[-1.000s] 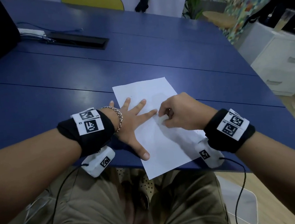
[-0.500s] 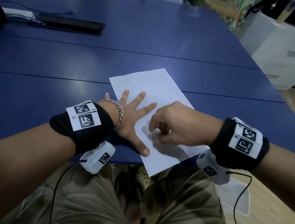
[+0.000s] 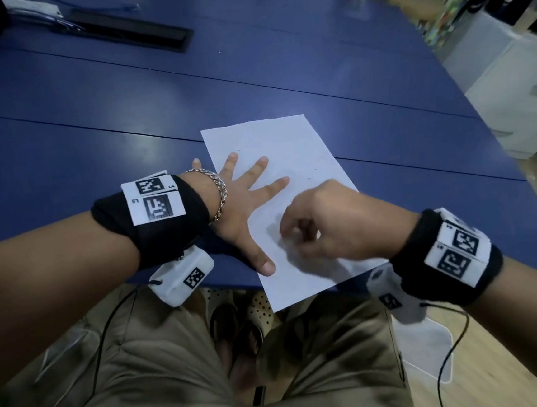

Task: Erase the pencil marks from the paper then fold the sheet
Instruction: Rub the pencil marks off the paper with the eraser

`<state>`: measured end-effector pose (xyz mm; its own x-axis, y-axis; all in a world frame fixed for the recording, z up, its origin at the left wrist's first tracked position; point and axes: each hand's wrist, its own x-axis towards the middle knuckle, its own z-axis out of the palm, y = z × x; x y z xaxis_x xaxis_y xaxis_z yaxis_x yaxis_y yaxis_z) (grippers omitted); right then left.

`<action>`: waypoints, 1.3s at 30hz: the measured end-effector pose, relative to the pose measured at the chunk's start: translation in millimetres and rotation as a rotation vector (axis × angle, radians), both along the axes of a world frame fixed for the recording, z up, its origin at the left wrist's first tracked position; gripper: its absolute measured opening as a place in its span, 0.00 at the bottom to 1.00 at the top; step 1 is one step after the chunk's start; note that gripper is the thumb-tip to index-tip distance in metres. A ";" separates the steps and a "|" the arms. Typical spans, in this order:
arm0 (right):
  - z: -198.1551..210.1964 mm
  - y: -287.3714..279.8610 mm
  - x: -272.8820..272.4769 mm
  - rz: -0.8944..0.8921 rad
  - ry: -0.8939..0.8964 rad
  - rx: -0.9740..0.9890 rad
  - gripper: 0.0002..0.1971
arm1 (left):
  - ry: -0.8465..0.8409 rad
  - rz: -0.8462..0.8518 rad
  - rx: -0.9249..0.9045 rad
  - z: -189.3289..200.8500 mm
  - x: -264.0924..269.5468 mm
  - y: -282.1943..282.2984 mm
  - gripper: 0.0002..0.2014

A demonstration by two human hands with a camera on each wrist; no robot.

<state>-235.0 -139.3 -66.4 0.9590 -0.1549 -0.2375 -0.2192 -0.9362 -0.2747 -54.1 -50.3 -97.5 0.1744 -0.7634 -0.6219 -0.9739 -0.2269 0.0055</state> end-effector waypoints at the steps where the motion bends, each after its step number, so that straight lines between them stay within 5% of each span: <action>1: -0.8 -9.7 3.0 -0.059 -0.025 -0.026 0.09 | -0.004 0.001 0.003 0.6 -0.3 0.3 0.76; 4: -2.8 -24.9 7.6 -0.179 -0.101 -0.089 0.10 | -0.003 0.001 0.009 1.7 -0.6 0.4 0.77; 10: 0.4 14.3 3.4 0.088 0.060 -0.104 0.07 | -0.007 -0.004 0.010 0.9 0.4 -0.3 0.77; 15: 1.5 -19.6 16.7 -0.125 -0.036 -0.159 0.09 | -0.003 -0.007 0.004 1.1 1.2 0.1 0.77; 21: -0.1 15.8 5.6 0.041 0.016 -0.086 0.06 | -0.004 -0.006 0.000 1.1 0.8 0.7 0.77; 30: 13.0 -17.8 -52.1 -0.496 -0.292 -0.029 0.07 | 0.006 -0.004 -0.034 0.7 1.1 4.2 0.74; 39: -19.7 6.9 -90.8 -0.567 -0.222 0.035 0.04 | -0.035 -0.019 -0.181 7.3 -5.5 15.3 0.58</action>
